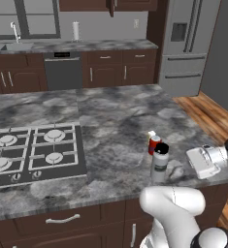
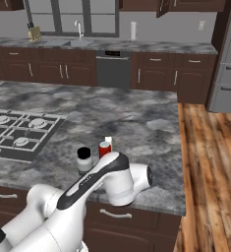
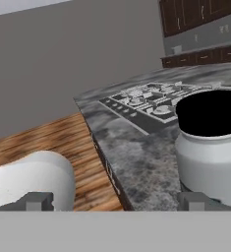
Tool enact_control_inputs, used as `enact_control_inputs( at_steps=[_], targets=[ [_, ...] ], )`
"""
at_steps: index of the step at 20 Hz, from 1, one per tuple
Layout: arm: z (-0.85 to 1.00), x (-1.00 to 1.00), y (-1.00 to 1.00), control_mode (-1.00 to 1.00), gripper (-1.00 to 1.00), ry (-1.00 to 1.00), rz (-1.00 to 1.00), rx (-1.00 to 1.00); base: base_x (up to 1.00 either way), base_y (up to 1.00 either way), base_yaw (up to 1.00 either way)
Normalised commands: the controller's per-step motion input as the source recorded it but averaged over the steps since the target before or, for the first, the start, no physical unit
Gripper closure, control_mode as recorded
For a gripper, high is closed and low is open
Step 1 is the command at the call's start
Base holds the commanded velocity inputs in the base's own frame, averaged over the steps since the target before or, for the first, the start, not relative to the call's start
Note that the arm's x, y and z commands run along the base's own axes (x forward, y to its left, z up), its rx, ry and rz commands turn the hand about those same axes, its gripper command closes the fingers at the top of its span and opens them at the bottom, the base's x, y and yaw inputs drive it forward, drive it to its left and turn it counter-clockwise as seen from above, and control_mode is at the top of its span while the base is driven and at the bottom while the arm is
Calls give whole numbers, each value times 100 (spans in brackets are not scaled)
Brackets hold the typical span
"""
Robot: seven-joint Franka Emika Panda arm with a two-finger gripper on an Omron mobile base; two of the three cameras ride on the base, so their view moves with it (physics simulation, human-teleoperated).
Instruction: Pick the water bottle, boxed drink, can from the counter and place them in the open cabinet.
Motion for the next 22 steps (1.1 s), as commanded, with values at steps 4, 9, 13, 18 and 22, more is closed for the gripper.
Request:
enact_control_inputs(
  at_steps=[4, 9, 13, 18, 22],
  targets=[
    [-13, 17, 0, -100, -100, 0, 0, 0, 0, 0, 0],
    [-18, 23, 0, -100, -100, 0, 0, 0, 0, 0, 0],
    [-21, 22, 0, -100, -100, 0, 0, 0, 0, 0, 0],
    [-19, 17, 0, -100, -100, 0, 0, 0, 0, 0, 0],
    [-19, 23, 0, -100, -100, 0, 0, 0, 0, 0, 0]
  ],
)
